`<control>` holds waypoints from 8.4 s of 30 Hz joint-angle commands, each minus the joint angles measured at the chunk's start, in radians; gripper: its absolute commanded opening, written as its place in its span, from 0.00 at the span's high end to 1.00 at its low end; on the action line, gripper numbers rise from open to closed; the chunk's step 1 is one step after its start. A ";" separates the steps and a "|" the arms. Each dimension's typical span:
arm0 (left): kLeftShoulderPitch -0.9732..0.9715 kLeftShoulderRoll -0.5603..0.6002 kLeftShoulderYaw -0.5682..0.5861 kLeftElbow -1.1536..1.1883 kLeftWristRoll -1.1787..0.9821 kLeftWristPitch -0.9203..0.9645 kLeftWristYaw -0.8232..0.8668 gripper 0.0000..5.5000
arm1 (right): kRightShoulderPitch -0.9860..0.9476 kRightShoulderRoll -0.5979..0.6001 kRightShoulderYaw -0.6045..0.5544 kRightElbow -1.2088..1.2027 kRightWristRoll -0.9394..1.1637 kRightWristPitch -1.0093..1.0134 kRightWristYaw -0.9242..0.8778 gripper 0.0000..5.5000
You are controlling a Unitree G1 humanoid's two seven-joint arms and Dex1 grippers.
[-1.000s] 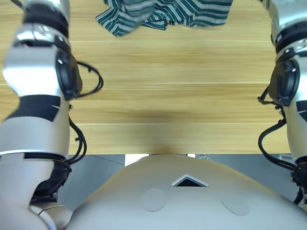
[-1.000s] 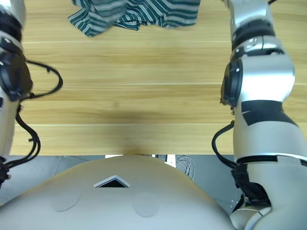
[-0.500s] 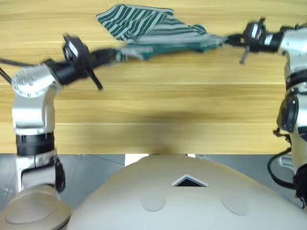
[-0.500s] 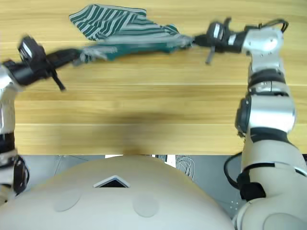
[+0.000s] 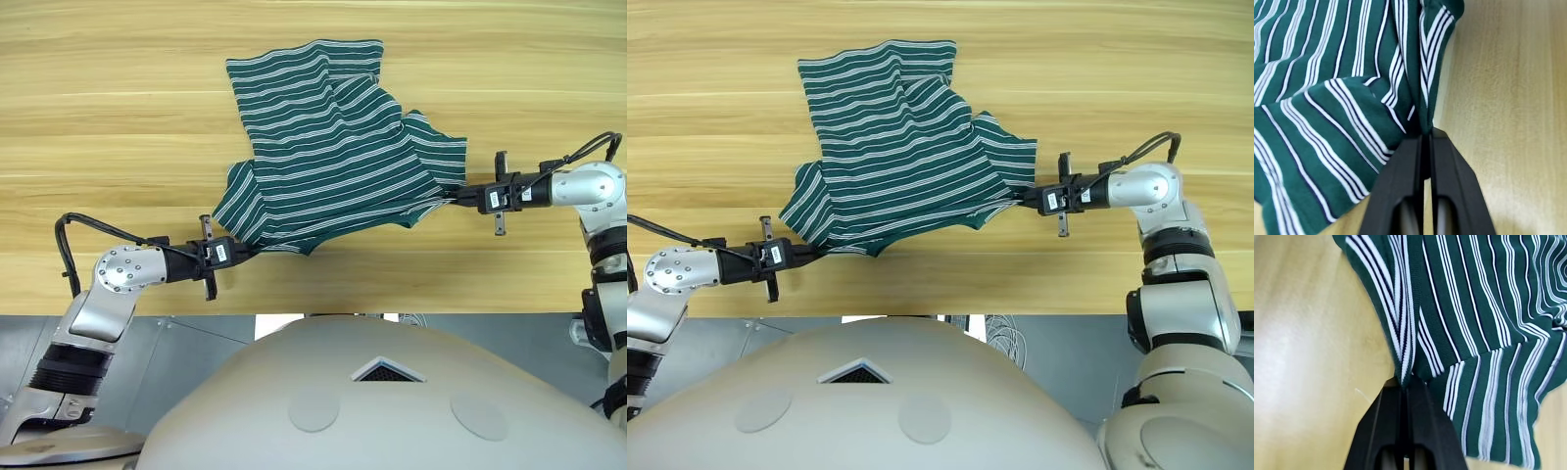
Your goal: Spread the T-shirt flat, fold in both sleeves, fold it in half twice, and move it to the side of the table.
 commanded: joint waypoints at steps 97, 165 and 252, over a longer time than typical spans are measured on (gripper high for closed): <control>-0.049 -0.531 -0.127 -0.201 -0.432 0.641 0.489 1.00 | 0.024 0.276 0.101 -0.192 0.160 0.489 0.033 0.42; 0.042 -0.419 -0.092 0.025 -0.164 0.190 0.403 0.51 | 0.411 0.117 -0.339 -0.334 0.419 0.990 -0.113 0.13; 0.068 -0.449 -0.159 0.021 -0.115 0.186 0.437 0.51 | 0.507 0.022 -0.362 -1.058 0.444 1.095 -0.172 1.00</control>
